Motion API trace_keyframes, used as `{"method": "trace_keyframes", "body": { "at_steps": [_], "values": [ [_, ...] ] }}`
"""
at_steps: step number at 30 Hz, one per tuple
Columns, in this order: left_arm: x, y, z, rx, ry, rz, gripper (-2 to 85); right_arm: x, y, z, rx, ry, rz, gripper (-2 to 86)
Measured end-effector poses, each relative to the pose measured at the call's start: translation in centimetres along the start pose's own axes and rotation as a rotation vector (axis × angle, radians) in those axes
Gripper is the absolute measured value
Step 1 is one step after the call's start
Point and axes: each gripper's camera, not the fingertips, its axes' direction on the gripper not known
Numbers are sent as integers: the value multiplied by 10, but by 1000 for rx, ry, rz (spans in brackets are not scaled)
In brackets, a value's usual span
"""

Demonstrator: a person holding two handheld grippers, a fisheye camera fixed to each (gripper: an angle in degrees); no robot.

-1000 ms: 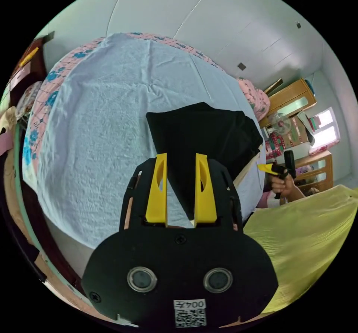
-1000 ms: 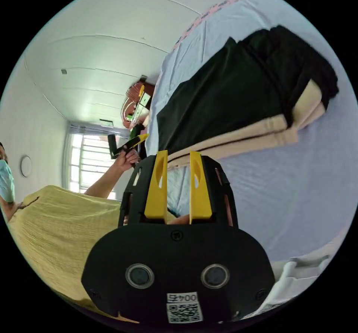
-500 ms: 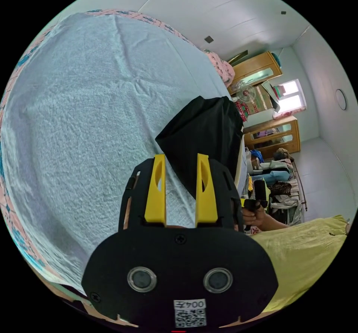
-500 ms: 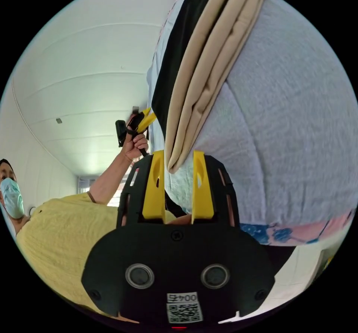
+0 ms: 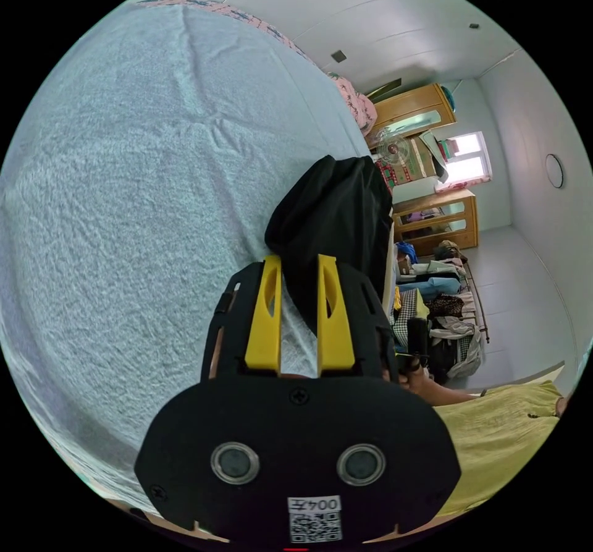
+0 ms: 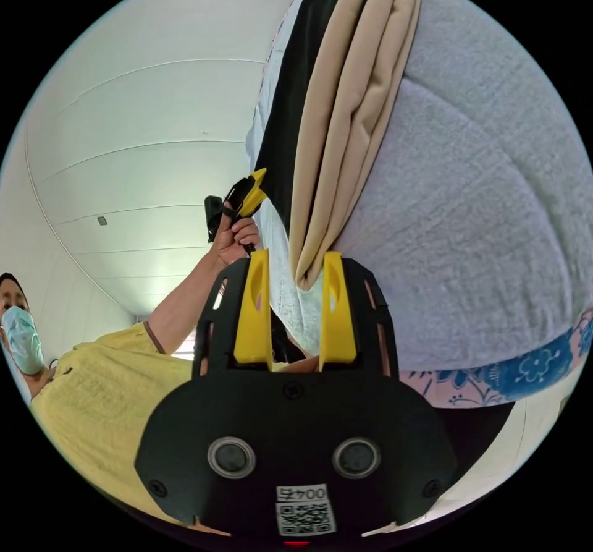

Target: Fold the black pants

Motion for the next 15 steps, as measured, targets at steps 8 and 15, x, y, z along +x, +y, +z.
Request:
{"method": "trace_keyframes", "body": {
  "at_steps": [8,15],
  "values": [
    [-26,-8,5,5,42,-2,42,-27,16,25,-49,39,-29,57],
    [-30,-19,-2,19,107,-13,38,-85,36,-8,86,103,-124,44]
  ]
}}
